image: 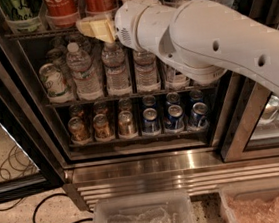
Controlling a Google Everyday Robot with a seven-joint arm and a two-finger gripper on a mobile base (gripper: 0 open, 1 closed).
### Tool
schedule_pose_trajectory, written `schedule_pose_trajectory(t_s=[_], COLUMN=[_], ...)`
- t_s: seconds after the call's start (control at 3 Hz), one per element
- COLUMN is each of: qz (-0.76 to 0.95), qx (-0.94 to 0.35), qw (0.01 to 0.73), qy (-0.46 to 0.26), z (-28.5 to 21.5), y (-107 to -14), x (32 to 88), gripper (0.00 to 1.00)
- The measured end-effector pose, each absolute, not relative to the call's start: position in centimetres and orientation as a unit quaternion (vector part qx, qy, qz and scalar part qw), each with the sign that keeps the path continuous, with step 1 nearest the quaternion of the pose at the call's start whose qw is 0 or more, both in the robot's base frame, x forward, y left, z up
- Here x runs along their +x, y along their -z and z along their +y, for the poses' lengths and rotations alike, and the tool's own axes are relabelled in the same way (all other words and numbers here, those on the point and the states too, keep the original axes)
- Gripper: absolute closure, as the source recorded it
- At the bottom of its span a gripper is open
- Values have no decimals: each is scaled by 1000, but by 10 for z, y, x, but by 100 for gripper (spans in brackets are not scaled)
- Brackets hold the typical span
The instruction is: Pick coke can from top shelf of fridge
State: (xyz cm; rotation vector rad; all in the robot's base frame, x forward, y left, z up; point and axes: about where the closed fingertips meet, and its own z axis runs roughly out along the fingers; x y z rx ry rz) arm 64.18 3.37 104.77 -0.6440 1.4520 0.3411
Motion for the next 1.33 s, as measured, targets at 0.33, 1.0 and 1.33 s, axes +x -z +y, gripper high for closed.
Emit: schedule_pose_trajectory(t_s=[0.33, 1.0, 1.33], qz=[641, 622, 626], qx=[-291, -294, -283], qw=[694, 706, 708], qy=[-154, -165, -162], z=[37, 55, 50], y=[-1054, -1065, -1063], x=[649, 671, 679], gripper=[20, 21, 21])
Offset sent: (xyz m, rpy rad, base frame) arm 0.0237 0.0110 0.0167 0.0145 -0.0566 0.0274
